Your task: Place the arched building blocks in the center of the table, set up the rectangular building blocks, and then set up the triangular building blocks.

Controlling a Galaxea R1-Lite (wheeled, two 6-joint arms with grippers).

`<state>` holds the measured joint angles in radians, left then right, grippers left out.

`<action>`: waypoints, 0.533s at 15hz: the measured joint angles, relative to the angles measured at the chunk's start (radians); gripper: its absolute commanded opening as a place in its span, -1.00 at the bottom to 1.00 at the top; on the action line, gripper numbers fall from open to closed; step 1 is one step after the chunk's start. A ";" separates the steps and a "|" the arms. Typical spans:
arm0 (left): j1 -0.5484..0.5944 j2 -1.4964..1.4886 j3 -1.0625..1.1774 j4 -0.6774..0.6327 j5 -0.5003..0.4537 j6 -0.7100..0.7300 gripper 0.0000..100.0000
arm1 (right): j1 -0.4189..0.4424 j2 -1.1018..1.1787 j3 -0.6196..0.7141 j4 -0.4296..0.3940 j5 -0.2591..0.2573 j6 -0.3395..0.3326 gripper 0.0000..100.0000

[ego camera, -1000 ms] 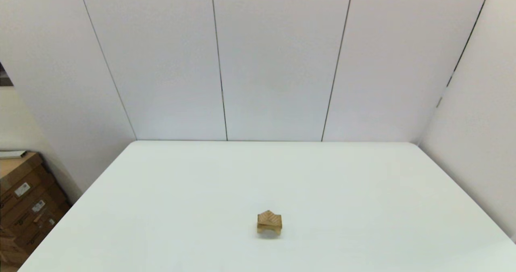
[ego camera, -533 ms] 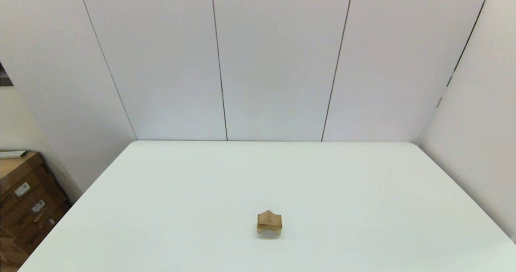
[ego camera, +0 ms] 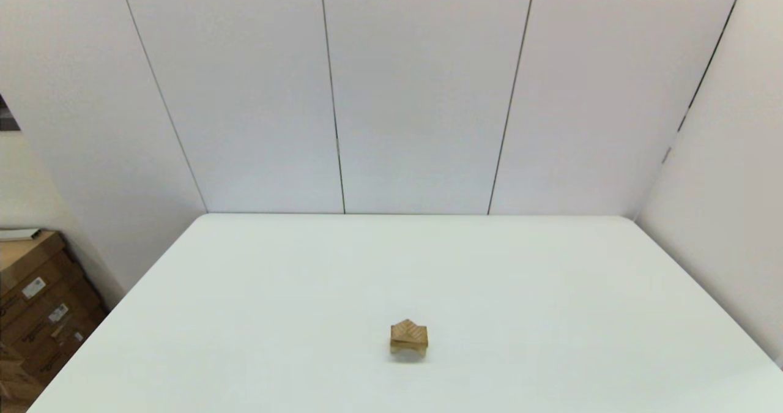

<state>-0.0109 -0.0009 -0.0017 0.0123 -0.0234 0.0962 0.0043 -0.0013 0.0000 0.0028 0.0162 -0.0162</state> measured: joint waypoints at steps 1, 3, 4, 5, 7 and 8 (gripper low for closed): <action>0.000 0.000 0.000 0.000 0.000 0.000 1.00 | 0.000 0.000 0.000 0.000 0.000 0.000 1.00; 0.000 0.000 0.000 0.000 0.000 0.000 1.00 | 0.000 0.000 0.000 0.000 0.001 0.000 1.00; 0.000 0.000 0.000 0.000 0.000 0.000 1.00 | 0.000 0.000 0.000 0.000 0.000 0.000 1.00; 0.000 0.000 0.000 0.000 0.000 0.000 1.00 | 0.000 0.000 0.000 0.000 0.000 0.000 1.00; 0.000 0.000 0.000 0.000 0.000 0.000 1.00 | 0.000 0.000 0.000 0.000 0.000 0.000 1.00; 0.000 0.000 0.000 0.000 0.000 0.000 1.00 | 0.000 0.000 0.000 0.000 -0.001 0.000 1.00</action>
<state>-0.0109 -0.0009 -0.0017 0.0123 -0.0230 0.0962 0.0043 -0.0013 0.0000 0.0032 0.0153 -0.0162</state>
